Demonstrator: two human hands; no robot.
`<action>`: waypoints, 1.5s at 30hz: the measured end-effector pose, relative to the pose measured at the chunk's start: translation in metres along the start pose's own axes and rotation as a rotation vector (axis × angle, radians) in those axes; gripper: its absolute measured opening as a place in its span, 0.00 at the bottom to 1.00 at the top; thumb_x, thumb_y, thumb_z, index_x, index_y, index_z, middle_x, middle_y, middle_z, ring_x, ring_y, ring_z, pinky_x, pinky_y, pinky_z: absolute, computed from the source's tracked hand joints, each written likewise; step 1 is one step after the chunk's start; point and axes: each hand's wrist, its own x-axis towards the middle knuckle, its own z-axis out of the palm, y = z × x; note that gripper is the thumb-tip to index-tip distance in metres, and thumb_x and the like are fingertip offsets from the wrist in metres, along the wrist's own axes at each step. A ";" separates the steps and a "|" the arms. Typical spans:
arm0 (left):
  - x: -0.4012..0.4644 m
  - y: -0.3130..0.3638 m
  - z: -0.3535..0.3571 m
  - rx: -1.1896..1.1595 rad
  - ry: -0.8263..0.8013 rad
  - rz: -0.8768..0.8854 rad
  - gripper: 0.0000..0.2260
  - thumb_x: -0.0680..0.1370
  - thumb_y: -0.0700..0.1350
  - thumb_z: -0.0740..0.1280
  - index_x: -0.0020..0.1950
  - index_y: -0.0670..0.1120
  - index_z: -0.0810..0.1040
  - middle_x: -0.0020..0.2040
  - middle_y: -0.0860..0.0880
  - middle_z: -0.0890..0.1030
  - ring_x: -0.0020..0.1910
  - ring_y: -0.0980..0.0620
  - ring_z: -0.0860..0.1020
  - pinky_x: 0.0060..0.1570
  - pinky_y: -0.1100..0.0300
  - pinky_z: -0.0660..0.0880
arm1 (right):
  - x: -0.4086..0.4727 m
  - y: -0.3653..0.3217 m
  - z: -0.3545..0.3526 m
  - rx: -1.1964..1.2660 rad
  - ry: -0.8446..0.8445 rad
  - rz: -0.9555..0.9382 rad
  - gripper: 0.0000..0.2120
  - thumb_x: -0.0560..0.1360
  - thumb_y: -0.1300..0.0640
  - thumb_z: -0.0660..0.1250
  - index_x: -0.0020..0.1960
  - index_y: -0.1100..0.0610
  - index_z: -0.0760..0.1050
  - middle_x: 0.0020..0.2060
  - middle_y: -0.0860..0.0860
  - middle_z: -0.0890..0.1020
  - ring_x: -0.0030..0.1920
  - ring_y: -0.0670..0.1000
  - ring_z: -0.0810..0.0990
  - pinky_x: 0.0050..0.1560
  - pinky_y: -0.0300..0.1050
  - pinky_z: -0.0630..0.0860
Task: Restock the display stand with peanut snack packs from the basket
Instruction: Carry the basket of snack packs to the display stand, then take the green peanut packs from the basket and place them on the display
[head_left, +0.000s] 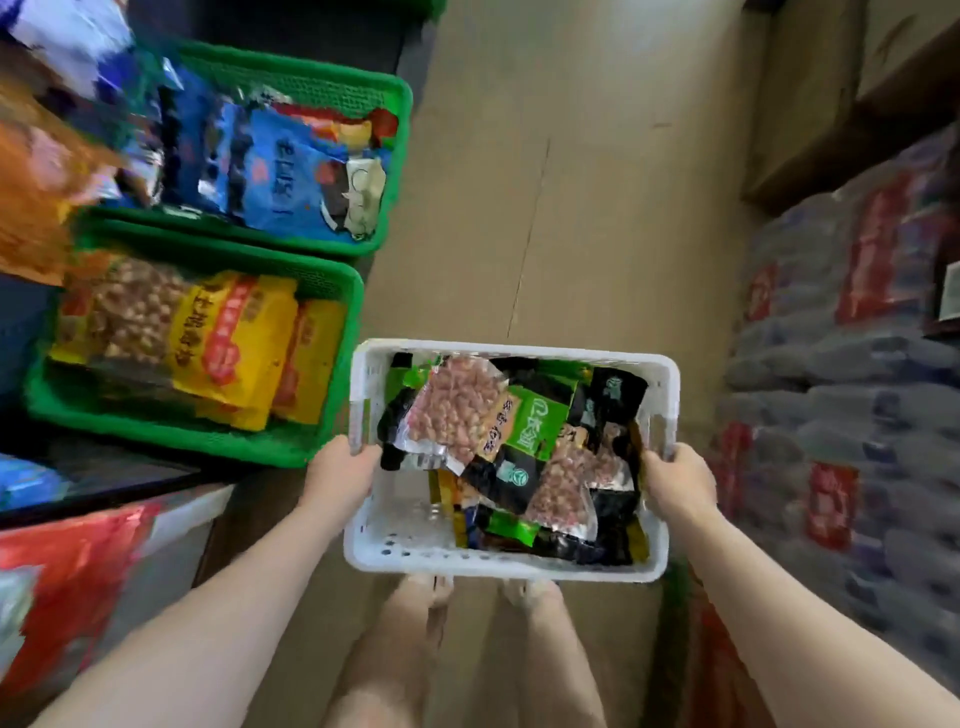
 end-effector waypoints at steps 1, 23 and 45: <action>0.027 -0.002 0.020 -0.008 -0.001 -0.009 0.09 0.75 0.45 0.61 0.39 0.41 0.71 0.38 0.37 0.79 0.33 0.43 0.76 0.32 0.56 0.68 | 0.027 0.003 0.018 -0.010 -0.008 0.001 0.08 0.78 0.56 0.57 0.45 0.60 0.70 0.38 0.57 0.76 0.35 0.56 0.73 0.29 0.44 0.65; 0.223 0.006 0.154 0.489 0.220 0.702 0.18 0.75 0.43 0.64 0.63 0.39 0.71 0.64 0.40 0.71 0.66 0.40 0.67 0.66 0.45 0.64 | 0.204 0.001 0.194 -0.213 0.091 -0.537 0.16 0.76 0.62 0.61 0.63 0.61 0.69 0.59 0.57 0.73 0.60 0.57 0.71 0.59 0.47 0.68; 0.180 0.037 0.143 0.111 0.005 0.161 0.21 0.67 0.49 0.76 0.55 0.44 0.73 0.48 0.47 0.81 0.46 0.46 0.79 0.42 0.54 0.74 | 0.169 0.000 0.155 0.328 -0.293 0.044 0.19 0.70 0.58 0.72 0.55 0.56 0.66 0.51 0.55 0.80 0.51 0.56 0.80 0.55 0.58 0.78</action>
